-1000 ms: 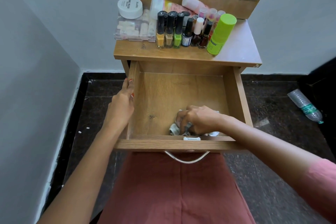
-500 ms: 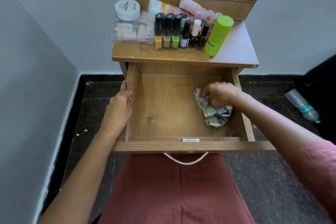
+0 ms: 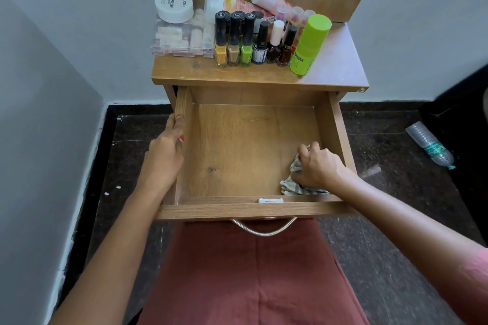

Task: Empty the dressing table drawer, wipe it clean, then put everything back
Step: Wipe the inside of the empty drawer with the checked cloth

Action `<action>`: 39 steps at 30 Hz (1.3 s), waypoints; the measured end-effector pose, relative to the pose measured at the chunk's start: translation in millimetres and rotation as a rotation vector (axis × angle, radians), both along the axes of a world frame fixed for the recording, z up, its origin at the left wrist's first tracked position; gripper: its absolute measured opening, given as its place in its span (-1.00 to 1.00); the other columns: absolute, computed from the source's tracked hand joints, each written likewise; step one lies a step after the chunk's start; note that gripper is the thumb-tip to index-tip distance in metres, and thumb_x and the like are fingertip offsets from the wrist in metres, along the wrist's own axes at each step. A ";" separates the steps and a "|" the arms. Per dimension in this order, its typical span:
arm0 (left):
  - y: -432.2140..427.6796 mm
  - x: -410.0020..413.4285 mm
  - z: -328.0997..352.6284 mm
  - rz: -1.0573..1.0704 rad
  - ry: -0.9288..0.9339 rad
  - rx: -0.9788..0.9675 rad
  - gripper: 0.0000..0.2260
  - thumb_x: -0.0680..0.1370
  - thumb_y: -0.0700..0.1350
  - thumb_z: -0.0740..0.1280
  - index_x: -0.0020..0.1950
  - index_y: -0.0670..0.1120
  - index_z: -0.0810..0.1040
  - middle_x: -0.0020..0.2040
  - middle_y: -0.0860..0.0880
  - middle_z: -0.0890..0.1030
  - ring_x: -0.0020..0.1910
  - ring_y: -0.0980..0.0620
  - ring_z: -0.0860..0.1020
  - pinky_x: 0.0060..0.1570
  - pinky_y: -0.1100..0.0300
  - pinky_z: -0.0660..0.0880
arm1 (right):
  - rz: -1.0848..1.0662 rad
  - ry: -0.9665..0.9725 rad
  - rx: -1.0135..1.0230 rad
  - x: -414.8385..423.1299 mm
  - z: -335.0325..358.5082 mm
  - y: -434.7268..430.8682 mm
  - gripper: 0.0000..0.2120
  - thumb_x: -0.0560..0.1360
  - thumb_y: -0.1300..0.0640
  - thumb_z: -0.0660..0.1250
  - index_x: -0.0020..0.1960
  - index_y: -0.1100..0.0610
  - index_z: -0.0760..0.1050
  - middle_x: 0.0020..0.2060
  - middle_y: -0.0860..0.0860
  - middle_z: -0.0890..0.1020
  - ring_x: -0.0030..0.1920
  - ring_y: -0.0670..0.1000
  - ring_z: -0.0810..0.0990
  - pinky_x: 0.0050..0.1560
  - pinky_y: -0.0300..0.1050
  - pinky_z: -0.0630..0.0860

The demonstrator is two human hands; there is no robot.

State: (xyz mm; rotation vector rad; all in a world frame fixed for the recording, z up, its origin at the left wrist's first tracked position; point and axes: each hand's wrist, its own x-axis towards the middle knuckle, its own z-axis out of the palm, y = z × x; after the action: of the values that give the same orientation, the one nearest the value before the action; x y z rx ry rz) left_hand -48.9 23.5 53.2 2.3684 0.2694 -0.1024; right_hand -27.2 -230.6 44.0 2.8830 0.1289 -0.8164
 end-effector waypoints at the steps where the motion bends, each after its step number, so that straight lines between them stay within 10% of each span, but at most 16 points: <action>1: 0.1 -0.4 -0.1 0.000 0.001 0.000 -0.59 0.61 -0.28 0.06 0.46 -0.09 0.18 0.51 0.00 0.10 0.44 -0.04 0.23 0.38 0.03 0.23 | -0.045 0.032 0.043 -1.4 0.6 -1.0 -0.52 0.51 -0.03 0.24 0.29 0.22 0.22 0.22 0.21 0.34 0.16 0.26 0.50 0.09 0.04 0.46; 12: -1.0 -0.4 0.1 -0.001 0.007 0.011 -0.58 0.60 -0.30 0.06 0.46 -0.11 0.20 0.51 -0.02 0.10 0.43 -0.07 0.25 0.38 -0.03 0.25 | -0.082 0.049 0.277 -12.8 0.0 57.7 -0.35 0.52 -0.04 0.22 0.44 0.25 0.03 0.31 0.23 0.25 0.22 0.31 0.44 0.15 0.06 0.44; 19: -1.8 -0.2 -0.6 -0.007 -0.003 0.030 -0.58 0.60 -0.30 0.07 0.45 -0.13 0.20 0.51 -0.04 0.10 0.41 -0.10 0.30 0.36 -0.05 0.30 | 0.021 0.003 0.152 -14.3 -12.5 91.6 -0.50 0.55 0.09 0.23 0.40 0.17 0.12 0.29 0.18 0.26 0.16 0.23 0.48 -0.16 -0.09 0.37; 27: -1.2 -0.6 -1.4 -0.009 0.000 0.034 -0.58 0.59 -0.31 0.07 0.46 -0.13 0.20 0.51 -0.04 0.10 0.42 -0.09 0.28 0.37 -0.06 0.28 | -0.123 0.027 -0.038 -7.4 -2.9 23.4 -0.52 0.59 0.09 0.16 0.42 0.21 0.08 0.31 0.20 0.28 0.29 0.21 0.41 0.17 0.03 0.45; 39: 0.2 -2.0 0.0 -0.004 0.003 0.012 -0.59 0.60 -0.29 0.06 0.45 -0.10 0.20 0.51 0.00 0.11 0.44 -0.06 0.25 0.38 -0.07 0.25 | -0.181 0.021 -0.020 -13.2 -8.0 6.4 -0.53 0.54 -0.03 0.15 0.33 0.19 0.14 0.24 0.17 0.29 0.20 0.25 0.46 0.14 0.01 0.42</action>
State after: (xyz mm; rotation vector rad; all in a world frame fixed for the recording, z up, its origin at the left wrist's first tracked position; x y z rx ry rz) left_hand -51.0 23.7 53.1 2.3813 0.2673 -0.1060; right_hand -40.3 -224.2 36.0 2.8987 -0.1403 -0.8720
